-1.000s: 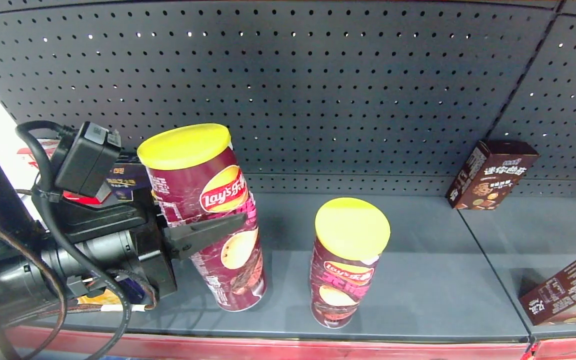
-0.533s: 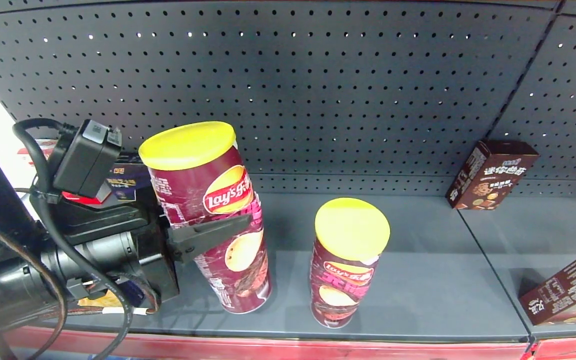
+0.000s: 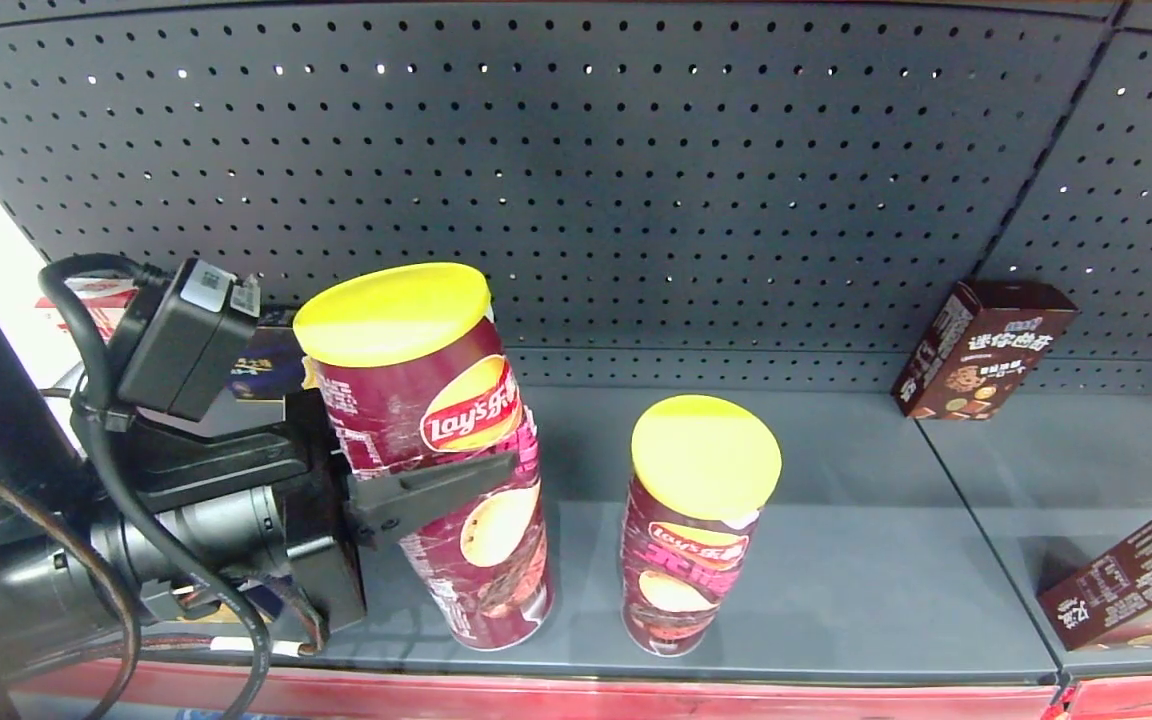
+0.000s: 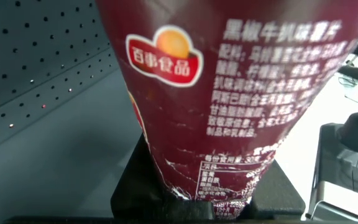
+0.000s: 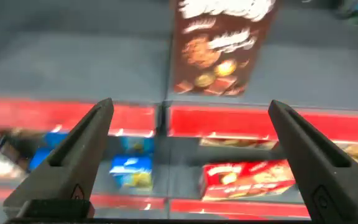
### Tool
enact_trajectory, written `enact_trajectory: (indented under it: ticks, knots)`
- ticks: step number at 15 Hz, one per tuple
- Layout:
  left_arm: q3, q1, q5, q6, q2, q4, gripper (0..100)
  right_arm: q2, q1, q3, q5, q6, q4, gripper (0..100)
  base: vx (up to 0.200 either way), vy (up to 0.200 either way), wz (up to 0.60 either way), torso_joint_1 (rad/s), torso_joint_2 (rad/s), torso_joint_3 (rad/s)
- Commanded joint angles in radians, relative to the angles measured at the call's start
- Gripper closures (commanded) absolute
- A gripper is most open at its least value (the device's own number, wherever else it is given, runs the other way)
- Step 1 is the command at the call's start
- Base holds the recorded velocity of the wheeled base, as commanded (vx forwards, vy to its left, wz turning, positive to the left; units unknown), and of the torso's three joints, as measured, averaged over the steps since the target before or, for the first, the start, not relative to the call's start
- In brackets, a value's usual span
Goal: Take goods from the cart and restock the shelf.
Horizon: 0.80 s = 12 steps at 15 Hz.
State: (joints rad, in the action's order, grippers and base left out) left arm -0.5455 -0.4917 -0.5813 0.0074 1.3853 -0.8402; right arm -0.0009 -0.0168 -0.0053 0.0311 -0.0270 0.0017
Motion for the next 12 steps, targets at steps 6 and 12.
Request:
enact_trajectory:
  ticks: [6, 12]
  knots:
    - [0.045, -0.001, 0.001, 0.000, -0.049, 0.004, 100, 0.001, 0.001, 0.005, -0.031, 0.027, 0.008, 0, 0.000, 0.000, 0.00, 0.000, 0.00, 0.000]
    - [0.004, -0.001, -0.002, 0.111, 0.004, 0.007, 100, 0.001, 0.000, 0.005, -0.031, 0.027, 0.006, 0, 0.000, 0.000, 0.00, 0.000, 0.00, 0.000]
